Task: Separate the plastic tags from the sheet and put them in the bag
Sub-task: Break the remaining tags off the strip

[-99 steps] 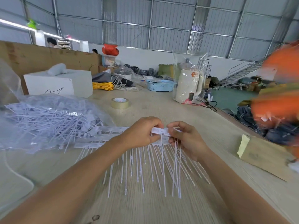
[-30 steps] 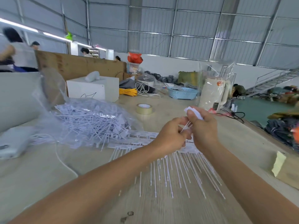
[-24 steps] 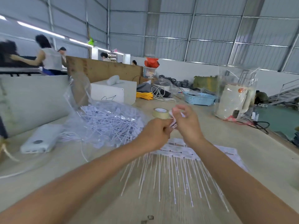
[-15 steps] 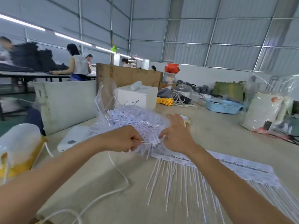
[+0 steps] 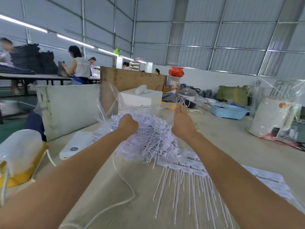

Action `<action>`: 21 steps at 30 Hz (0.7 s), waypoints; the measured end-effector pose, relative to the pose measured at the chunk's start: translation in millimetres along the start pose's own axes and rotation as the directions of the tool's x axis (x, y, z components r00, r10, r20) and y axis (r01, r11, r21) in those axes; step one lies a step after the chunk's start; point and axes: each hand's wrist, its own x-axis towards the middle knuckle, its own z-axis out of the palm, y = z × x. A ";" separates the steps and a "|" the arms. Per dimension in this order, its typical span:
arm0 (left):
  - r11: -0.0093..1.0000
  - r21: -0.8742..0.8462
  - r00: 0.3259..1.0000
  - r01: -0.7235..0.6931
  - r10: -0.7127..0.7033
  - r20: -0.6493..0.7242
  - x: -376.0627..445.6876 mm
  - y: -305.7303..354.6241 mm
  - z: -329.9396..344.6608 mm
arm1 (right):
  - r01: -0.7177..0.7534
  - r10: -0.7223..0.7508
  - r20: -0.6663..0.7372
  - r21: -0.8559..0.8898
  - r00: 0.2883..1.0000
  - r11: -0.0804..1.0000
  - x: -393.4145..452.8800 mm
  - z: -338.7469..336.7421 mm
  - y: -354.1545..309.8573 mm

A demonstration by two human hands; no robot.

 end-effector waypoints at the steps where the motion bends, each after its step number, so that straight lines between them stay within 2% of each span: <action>1: 0.999 0.040 0.999 0.019 -0.017 -0.049 5.2 -5.6 1.8 | -0.005 0.005 0.003 0.011 1.000 1.000 -0.7 -0.7 0.1; 3: 0.971 0.237 0.996 0.034 -0.012 -0.092 13.2 -15.4 6.0 | -0.014 0.014 0.015 0.028 1.000 1.000 -2.8 -2.9 0.5; 5: 0.887 0.461 0.996 0.041 -0.001 -0.085 17.3 -23.3 11.2 | -0.016 0.015 0.012 0.038 1.000 0.999 -4.8 -5.8 1.7; 6: 0.851 0.520 0.996 0.072 -0.037 -0.077 18.7 -26.8 13.6 | -0.011 0.011 -0.001 0.035 1.000 0.999 -5.5 -7.3 3.5; 10: 0.778 0.619 0.995 0.103 -0.085 -0.059 20.6 -32.2 10.6 | 0.066 -0.070 -0.068 -0.057 0.995 0.996 -10.1 -11.6 16.5; 13: 0.699 0.709 0.995 0.091 -0.044 -0.085 14.9 -20.4 4.0 | -0.014 0.015 -0.009 0.027 1.000 1.000 -13.9 -13.8 30.9; 16: 0.481 0.877 0.999 0.006 0.042 -0.029 -10.8 12.1 7.8 | 0.024 -0.026 0.017 0.079 1.000 0.997 -22.4 -22.1 44.6; 18: 0.350 0.933 0.991 -0.087 0.126 0.045 -39.2 39.4 16.5 | 0.097 -0.094 -0.029 0.165 0.995 0.981 -30.2 -32.8 54.3; 19: 0.330 0.930 0.977 -0.162 0.189 0.103 -54.8 52.2 22.2 | 0.121 -0.109 -0.068 0.202 0.992 0.972 -35.1 -40.0 60.6; 21: 0.395 0.842 0.911 -0.369 0.334 0.242 -86.7 75.2 35.7 | 0.117 -0.083 -0.150 0.229 0.985 0.966 -46.2 -56.0 79.1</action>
